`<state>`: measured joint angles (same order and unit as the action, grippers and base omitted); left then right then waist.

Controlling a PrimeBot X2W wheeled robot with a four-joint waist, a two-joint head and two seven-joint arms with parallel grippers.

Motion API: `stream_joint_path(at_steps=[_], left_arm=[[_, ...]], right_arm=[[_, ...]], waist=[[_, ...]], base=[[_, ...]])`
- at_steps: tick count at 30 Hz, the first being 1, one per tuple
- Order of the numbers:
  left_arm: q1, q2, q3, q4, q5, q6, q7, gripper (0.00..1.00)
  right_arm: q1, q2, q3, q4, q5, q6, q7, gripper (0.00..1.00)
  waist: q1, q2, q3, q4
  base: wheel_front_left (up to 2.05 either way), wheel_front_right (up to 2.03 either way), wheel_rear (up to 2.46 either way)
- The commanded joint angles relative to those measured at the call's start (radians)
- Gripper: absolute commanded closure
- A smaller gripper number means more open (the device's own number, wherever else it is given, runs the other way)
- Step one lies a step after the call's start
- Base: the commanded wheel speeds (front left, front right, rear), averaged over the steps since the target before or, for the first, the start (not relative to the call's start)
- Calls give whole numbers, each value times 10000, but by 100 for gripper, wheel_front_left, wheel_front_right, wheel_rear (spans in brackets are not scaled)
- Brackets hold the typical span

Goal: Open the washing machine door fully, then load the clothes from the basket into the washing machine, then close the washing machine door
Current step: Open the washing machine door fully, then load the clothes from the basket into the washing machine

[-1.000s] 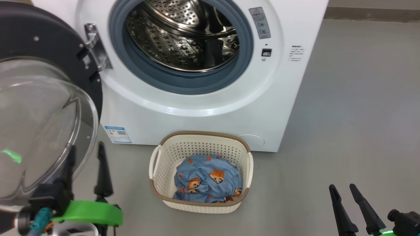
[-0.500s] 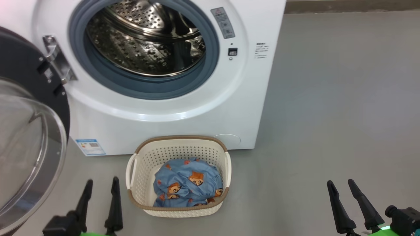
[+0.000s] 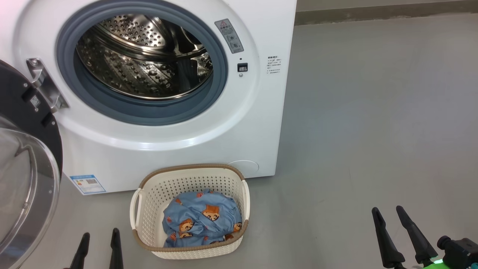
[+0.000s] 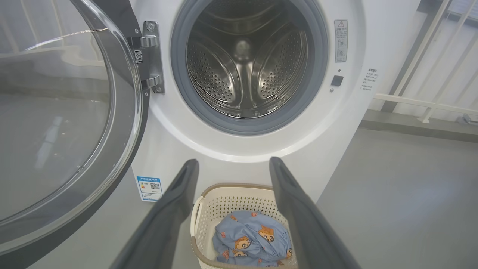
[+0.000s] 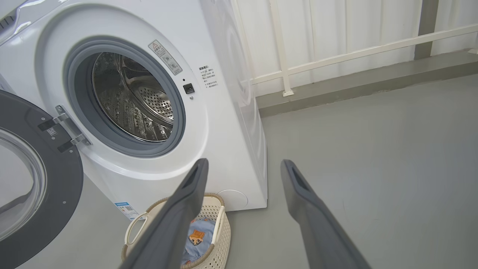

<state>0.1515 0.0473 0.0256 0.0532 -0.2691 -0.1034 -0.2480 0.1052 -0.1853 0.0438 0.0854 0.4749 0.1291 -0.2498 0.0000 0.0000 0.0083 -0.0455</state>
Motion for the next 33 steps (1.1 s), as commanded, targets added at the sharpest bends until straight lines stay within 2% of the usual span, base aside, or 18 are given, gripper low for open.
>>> stream_joint_path(at_steps=[1, 12, 33], left_arm=[[-119, 39, 365, -265, 55, -71, -136, 0], [76, 32, 656, -333, -85, 94, -137, 0], [162, 30, 654, -336, 23, -20, -137, 0]], right_arm=[[-69, -90, 157, -263, -156, 16, -120, 0], [2, -71, 165, -261, -193, 16, -120, 0], [41, -86, 128, -244, -237, 16, -120, 0]], waist=[[0, 0, -28, -16], [0, 0, -129, -22], [0, 0, -148, 99]], base=[[0, 0, 0], [0, 0, 0], [0, 0, 0]])
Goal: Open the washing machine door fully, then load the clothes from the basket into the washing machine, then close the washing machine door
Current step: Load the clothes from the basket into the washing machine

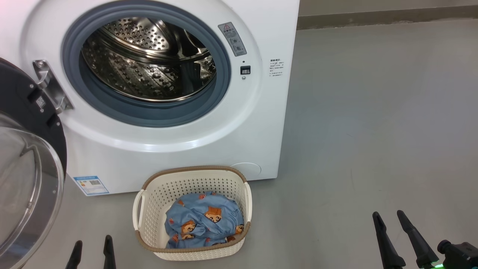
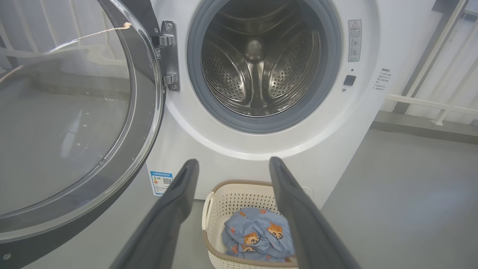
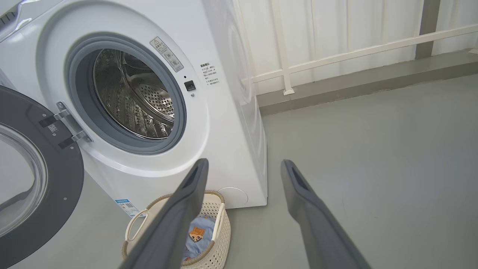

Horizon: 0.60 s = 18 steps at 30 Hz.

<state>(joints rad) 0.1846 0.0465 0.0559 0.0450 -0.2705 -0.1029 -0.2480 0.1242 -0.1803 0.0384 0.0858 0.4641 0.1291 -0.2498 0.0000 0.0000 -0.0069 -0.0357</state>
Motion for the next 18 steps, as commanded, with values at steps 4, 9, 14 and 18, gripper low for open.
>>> stream_joint_path(at_steps=[4, 9, 14, 18], left_arm=[[-162, 38, 359, -228, 80, -46, -137, 0], [-162, 38, 337, -184, 102, -65, -137, 0], [-165, 38, 335, -103, 110, -91, -137, 0], [-184, 38, 390, -67, 131, -113, -137, 0]], right_arm=[[-144, -134, 187, -256, -127, 16, -120, 0], [-159, -126, 210, -259, -128, 16, -120, 0], [-176, -140, 205, -249, -111, 16, -120, 0], [-181, -147, 193, -252, -101, 16, -120, 0]], waist=[[0, 0, 28, 11], [0, 0, 62, 15], [0, 0, 104, 15], [0, 0, 128, 17]], base=[[0, 0, 0], [0, 0, 0], [38, -38, 0], [100, -100, 0]])
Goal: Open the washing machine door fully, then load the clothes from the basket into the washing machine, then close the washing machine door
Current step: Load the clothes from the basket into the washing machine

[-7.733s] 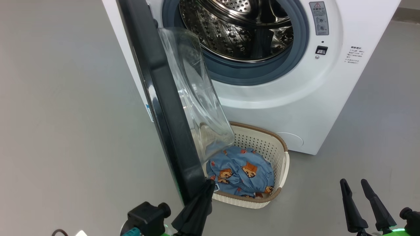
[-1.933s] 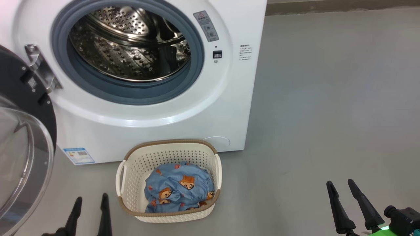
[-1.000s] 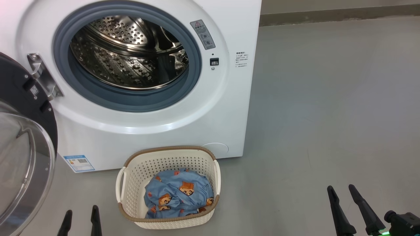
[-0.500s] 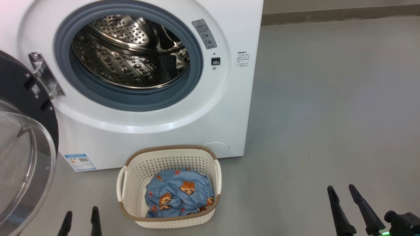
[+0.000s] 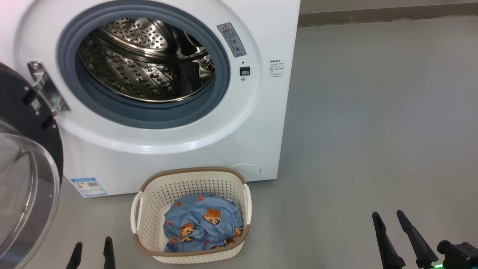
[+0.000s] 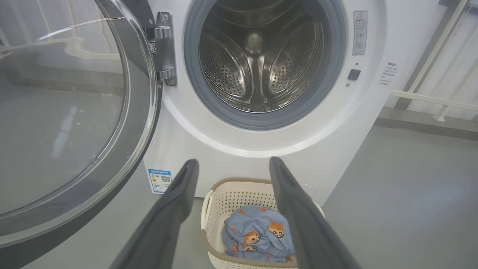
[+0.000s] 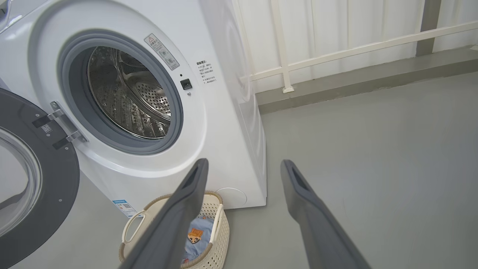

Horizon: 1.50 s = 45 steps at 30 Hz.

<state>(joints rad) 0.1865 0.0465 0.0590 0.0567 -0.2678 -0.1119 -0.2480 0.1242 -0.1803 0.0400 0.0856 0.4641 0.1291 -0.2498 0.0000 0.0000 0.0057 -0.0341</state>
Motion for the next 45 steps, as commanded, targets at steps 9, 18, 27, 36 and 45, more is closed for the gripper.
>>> stream_joint_path(at_steps=[9, 18, 27, 36, 45], left_arm=[[-240, 38, 464, -215, 167, 79, -137, 0], [-270, 37, 520, -204, 222, 178, -137, 0], [-304, 37, 584, -221, 195, 173, -137, 0], [-316, 37, 579, -227, 150, 132, -137, 0], [-554, 37, 382, 252, 117, 136, -137, 0]], right_arm=[[-185, -156, 161, -263, -99, 16, -120, 0], [-213, -140, 141, -265, -98, 16, -120, 0], [-279, -116, 147, -263, -73, 16, -120, 0], [-353, -79, 167, -255, -73, 16, -120, 0], [-576, 56, 256, -293, -53, 16, -120, 0]], waist=[[0, 0, 46, 10], [0, 0, 95, 27], [0, 0, 192, 34], [0, 0, 310, -50], [0, 0, 801, -368]], base=[[109, -109, 0], [15, -15, 0], [0, 0, 0], [0, 0, 0], [0, 0, 0]])
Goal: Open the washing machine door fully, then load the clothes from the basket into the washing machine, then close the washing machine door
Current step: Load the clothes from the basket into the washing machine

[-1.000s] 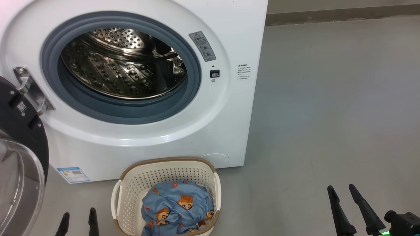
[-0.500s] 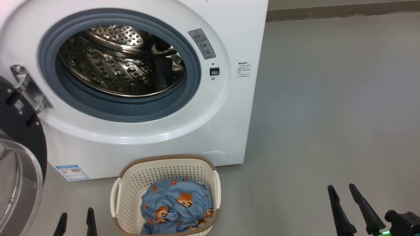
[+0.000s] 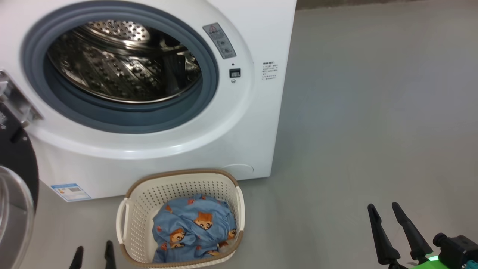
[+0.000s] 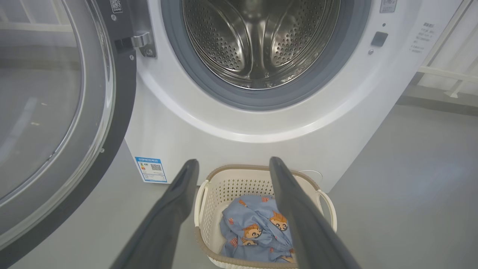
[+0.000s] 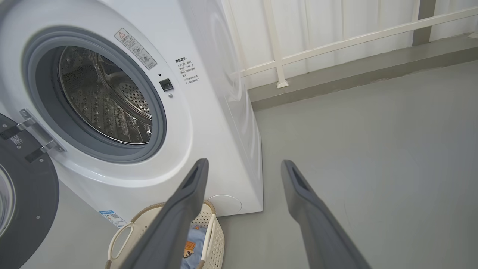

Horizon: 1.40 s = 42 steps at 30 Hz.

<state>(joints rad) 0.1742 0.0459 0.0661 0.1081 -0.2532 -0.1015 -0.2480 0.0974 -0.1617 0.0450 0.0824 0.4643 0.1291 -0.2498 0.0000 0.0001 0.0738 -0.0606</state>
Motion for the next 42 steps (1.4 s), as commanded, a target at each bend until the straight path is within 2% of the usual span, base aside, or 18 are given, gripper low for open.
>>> stream_joint_path(at_steps=[1, 10, 17, 20, 22, 27, 33, 42], left_arm=[[-515, 43, 246, -105, 6, 35, -137, 0], [-1850, 81, -184, 1435, 291, -91, -137, 0], [-3276, 389, -524, 2816, 545, -129, -90, 0], [-3910, 516, -558, 3358, 588, -77, 118, 0], [-4528, 595, -591, 3947, 552, -40, 615, 0], [-5534, 619, -680, 4688, 618, 302, 1504, 0], [-6176, 735, -710, 5206, 767, 717, 1967, 0], [-7166, 1436, -482, 6747, 782, 1152, 2316, 0]], right_arm=[[-344, -102, 220, -269, -51, 16, -120, 0], [-827, 265, 444, -273, 4, 16, -120, 0], [-1409, 539, 651, -232, 92, 16, -120, 0], [-1678, 639, 777, -208, 123, 16, -120, 0], [-1927, 737, 898, -176, 163, 16, -120, 0], [-2288, 876, 1090, -116, 230, 16, -120, 0], [-2593, 980, 1278, -88, 291, 16, -120, 0], [-3121, 1075, 1532, -11, 393, 16, -120, 0]], waist=[[0, -1, 221, -150], [0, -1, 1515, -704], [0, -1, 2680, -1209], [0, -1, 3158, -1415], [0, -1, 3606, -1608], [0, -1, 4236, -1868], [0, -1, 4692, -2147], [0, -1, 5553, -2612]], base=[[0, 0, 0], [0, 0, 0], [0, 0, 0], [0, 0, 0], [0, 0, 0], [0, 0, 0], [0, 0, 0], [0, 0, 0]])
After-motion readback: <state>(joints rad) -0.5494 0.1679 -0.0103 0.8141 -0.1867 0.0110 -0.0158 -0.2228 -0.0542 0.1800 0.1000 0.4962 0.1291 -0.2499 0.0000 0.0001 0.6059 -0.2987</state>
